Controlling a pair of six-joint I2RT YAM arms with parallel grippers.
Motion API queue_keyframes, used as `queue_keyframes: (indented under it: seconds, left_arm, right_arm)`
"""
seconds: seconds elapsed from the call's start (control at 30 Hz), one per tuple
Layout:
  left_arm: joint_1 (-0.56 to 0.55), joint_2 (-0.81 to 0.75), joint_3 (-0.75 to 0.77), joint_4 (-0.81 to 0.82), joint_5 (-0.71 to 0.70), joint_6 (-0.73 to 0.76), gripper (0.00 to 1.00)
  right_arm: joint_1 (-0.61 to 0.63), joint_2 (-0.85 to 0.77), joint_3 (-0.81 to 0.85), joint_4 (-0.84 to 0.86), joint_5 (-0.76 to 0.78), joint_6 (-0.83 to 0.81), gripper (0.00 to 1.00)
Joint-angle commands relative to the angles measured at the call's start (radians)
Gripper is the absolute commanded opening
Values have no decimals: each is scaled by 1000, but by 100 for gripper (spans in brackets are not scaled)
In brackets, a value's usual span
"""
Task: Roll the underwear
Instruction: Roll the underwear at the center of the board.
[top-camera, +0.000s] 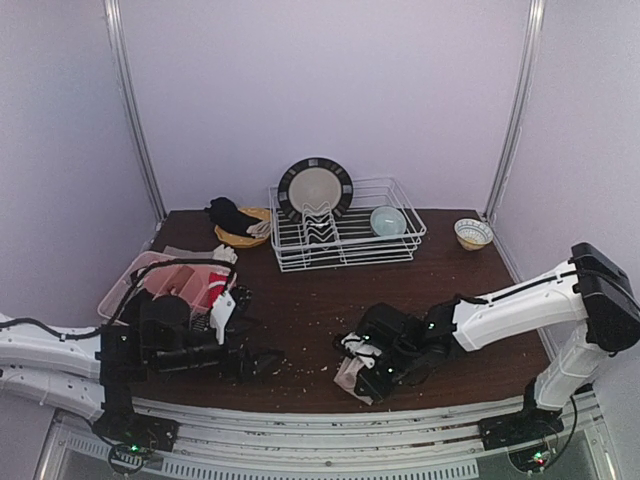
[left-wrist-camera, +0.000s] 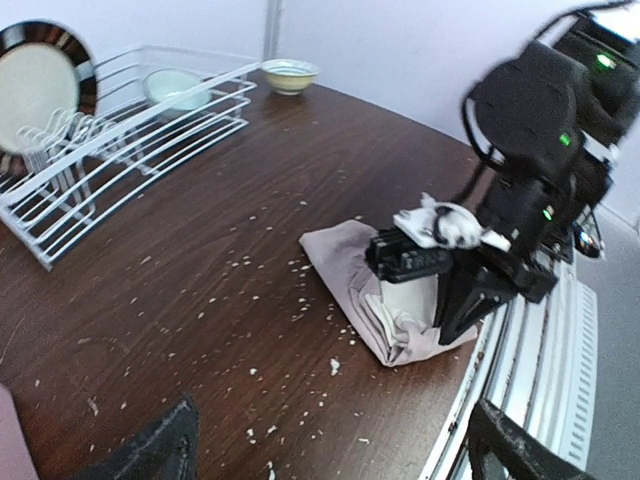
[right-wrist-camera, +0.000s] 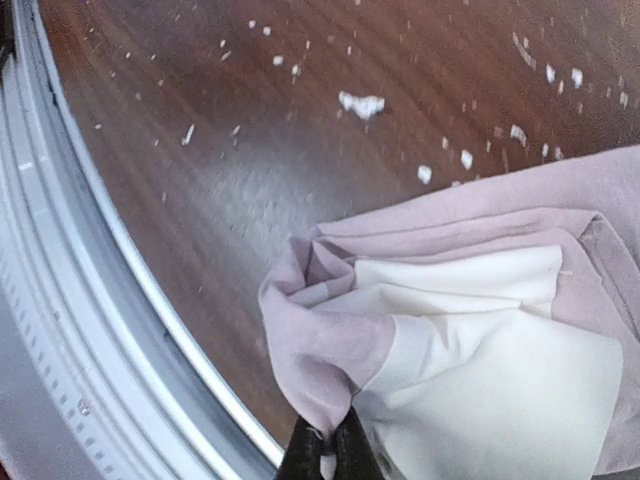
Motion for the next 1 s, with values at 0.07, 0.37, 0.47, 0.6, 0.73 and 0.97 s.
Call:
queue_keyframes:
  seconds: [0.07, 0.37, 0.47, 0.6, 0.73, 0.97]
  left_arm:
    - [-45, 158, -31, 302, 308, 332, 89]
    - [-60, 582, 219, 278, 505, 575, 87]
    - [-60, 709, 313, 251, 545, 633, 87]
    - [-59, 841, 435, 199, 590, 701, 85]
    - [-57, 938, 533, 164, 644, 744, 80]
    - [-56, 1043, 646, 45, 710, 818, 70]
  right_arm:
    - [-69, -107, -160, 137, -360, 155, 0]
    - [-166, -194, -355, 343, -486, 296, 0]
    - [-178, -201, -390, 385, -490, 318, 0]
    - [-198, -224, -435, 437, -502, 347, 0]
    - [-213, -265, -467, 438, -505, 355, 0]
    - [-225, -326, -496, 394, -496, 328, 0]
